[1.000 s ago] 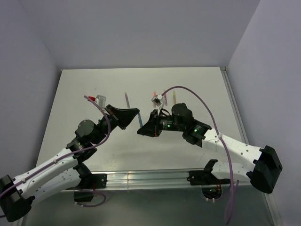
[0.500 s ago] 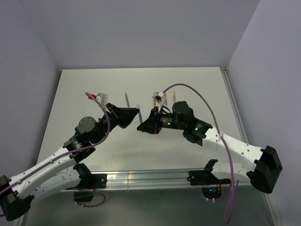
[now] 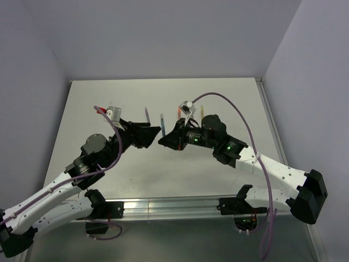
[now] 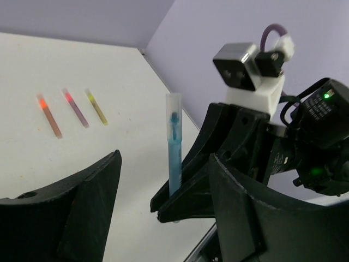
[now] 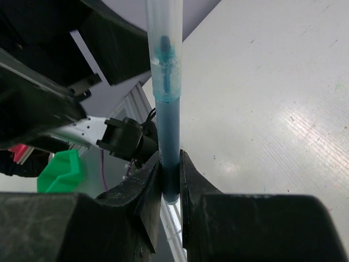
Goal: Insert the pens into the pen caps
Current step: Press the pen cap onto the pen.
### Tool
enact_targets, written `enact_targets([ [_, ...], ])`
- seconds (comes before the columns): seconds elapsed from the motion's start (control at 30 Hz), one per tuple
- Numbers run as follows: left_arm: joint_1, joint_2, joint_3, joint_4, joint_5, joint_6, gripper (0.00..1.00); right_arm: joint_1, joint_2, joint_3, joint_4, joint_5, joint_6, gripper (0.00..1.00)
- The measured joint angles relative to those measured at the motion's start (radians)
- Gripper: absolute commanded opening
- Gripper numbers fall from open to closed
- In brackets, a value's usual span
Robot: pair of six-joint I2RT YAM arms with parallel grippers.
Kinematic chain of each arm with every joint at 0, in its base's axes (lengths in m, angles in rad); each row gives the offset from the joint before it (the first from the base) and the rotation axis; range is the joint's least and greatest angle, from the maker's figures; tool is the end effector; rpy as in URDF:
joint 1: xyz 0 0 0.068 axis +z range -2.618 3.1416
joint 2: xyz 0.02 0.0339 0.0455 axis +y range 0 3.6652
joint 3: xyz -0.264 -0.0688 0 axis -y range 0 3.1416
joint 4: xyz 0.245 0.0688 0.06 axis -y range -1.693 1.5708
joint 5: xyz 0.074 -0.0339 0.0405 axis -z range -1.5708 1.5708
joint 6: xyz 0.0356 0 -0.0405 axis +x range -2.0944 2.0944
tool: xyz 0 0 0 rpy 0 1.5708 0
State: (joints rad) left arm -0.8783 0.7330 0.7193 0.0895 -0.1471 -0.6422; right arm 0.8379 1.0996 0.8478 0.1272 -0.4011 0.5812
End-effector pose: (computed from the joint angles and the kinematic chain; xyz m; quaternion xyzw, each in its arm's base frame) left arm 0.1180 -0.1341 0.3551 0.0263 0.6796 -0.4678 0.5644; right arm 0.1625 0.2013 0.3325 -0.2248 0.7118 0.5358 0.3946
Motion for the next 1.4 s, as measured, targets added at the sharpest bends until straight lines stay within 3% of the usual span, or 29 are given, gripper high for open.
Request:
enact_targets([
  [0.2, 0.035, 0.024, 0.071, -0.009, 0.033, 0.037, 0.73, 0.043, 0.001, 0.003, -0.012, -0.003, -0.014, 0.00],
  [0.33, 0.098, 0.082, 0.121, -0.012, 0.127, 0.040, 0.72, 0.065, 0.001, 0.003, -0.018, -0.004, -0.021, 0.00],
  [0.7, 0.167, 0.158, 0.128, -0.051, 0.333, 0.038, 0.63, 0.086, 0.005, 0.034, -0.045, -0.002, -0.033, 0.00],
  [0.87, 0.171, 0.153, 0.128, -0.049, 0.371, 0.036, 0.55, 0.087, 0.017, 0.048, -0.046, 0.001, -0.040, 0.00],
  [1.2, 0.191, 0.139, 0.128, -0.048, 0.403, 0.029, 0.57, 0.087, 0.029, 0.049, -0.047, 0.001, -0.044, 0.00],
  [1.4, 0.207, 0.137, 0.128, -0.049, 0.414, 0.026, 0.49, 0.088, 0.034, 0.049, -0.047, 0.001, -0.044, 0.00],
])
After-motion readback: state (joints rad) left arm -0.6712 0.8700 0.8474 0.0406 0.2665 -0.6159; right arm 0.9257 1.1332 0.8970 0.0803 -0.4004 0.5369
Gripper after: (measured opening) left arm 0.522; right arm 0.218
